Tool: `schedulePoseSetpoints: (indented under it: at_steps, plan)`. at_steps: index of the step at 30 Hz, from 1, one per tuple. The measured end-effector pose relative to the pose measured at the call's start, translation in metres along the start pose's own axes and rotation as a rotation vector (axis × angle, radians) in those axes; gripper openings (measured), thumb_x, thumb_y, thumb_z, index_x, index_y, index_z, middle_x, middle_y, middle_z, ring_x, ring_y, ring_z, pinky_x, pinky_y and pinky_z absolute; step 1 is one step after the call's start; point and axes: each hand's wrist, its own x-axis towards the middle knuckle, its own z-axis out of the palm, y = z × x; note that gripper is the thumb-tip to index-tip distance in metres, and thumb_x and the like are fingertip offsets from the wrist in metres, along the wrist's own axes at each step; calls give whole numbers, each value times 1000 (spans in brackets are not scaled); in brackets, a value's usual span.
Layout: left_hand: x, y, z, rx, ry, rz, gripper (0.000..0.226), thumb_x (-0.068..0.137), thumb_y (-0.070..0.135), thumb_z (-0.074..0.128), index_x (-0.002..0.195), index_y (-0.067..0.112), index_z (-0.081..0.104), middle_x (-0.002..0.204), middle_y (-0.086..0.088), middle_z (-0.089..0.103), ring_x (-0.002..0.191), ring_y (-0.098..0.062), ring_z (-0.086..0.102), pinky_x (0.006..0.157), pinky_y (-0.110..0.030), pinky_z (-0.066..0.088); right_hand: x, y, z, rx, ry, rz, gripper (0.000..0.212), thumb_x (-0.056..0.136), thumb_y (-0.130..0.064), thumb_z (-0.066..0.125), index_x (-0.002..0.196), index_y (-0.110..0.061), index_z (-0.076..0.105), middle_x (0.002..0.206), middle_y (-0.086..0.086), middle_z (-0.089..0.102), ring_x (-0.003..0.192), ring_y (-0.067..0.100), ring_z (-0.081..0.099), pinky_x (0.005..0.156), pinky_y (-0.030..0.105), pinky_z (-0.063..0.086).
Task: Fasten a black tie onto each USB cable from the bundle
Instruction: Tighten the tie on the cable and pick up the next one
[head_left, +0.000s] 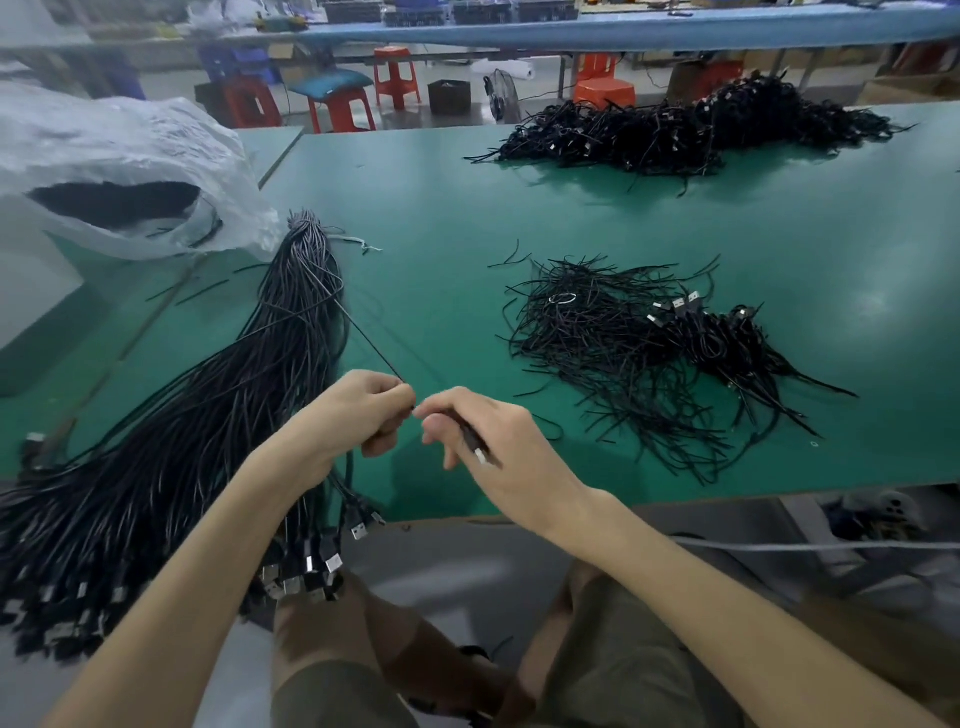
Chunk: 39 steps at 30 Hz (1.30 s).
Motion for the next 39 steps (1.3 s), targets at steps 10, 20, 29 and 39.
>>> schedulePoseSetpoints:
  at_steps: [10,20,29,39]
  plan:
    - [29,-28,0,211,372,96,42,107,39,47,82,9,61,70,-4,65,62,-24,59,60,-35,47,-4,-3,2,383,129,219,32,103,-29,59,94,0,69,74,9,72,55,26,68,60,14,42]
    - [71,-95,-38,827,383,40,69,110,44,30,164,12,1,172,-7,8,159,-26,5,128,-41,2,-13,-13,23,498,72,331,34,104,-29,59,95,2,68,75,17,72,57,34,68,54,25,43]
    - [68,-93,-33,775,465,79,78,108,40,40,163,8,-4,167,-18,25,156,-30,19,128,-41,8,-31,-30,32,622,-50,326,41,104,-29,58,87,8,64,69,22,68,50,26,65,50,21,47]
    - [63,-92,-31,827,419,128,55,109,45,31,155,15,41,166,-22,23,153,-43,19,126,-54,13,-12,-12,-4,661,248,378,49,106,-38,47,79,-3,67,65,20,69,44,25,61,42,27,39]
